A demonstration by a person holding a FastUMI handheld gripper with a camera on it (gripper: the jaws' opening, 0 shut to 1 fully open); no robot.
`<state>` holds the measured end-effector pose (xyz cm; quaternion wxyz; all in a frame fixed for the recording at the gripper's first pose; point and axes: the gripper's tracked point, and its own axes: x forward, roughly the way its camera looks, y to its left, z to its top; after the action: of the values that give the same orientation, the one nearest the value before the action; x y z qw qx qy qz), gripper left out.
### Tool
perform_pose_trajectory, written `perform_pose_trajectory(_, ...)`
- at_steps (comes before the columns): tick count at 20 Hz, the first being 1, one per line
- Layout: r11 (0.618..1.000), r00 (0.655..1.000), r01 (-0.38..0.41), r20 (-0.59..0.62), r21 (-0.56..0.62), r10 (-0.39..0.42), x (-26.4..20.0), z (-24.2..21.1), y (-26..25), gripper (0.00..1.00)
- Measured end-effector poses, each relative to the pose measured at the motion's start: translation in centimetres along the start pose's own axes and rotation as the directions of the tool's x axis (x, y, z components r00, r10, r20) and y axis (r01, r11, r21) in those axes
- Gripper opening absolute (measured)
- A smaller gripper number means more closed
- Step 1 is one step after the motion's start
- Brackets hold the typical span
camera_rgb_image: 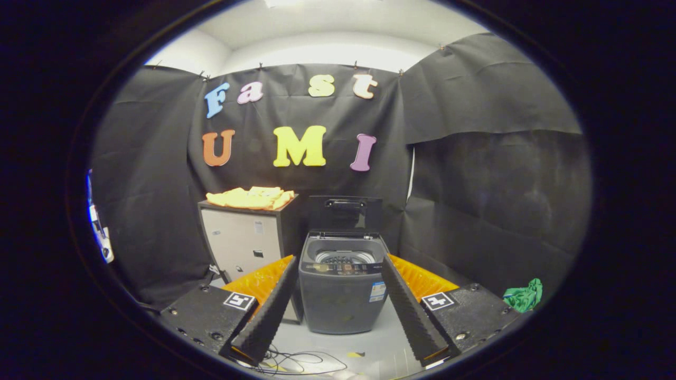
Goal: Put the clothes into the washing machine and then close the washing machine lid.
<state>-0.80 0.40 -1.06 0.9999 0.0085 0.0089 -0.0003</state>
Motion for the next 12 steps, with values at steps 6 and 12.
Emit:
perform_pose_trajectory(6, 1.0, 1.0, -0.006, 0.0, 0.0, 0.006, 0.5, -0.2, 0.2, 1.0)
perform_pose_trajectory(12, 1.0, 1.0, 0.004, -0.008, 0.001, -0.004, 2.4, 1.1, 0.9, 1.0)
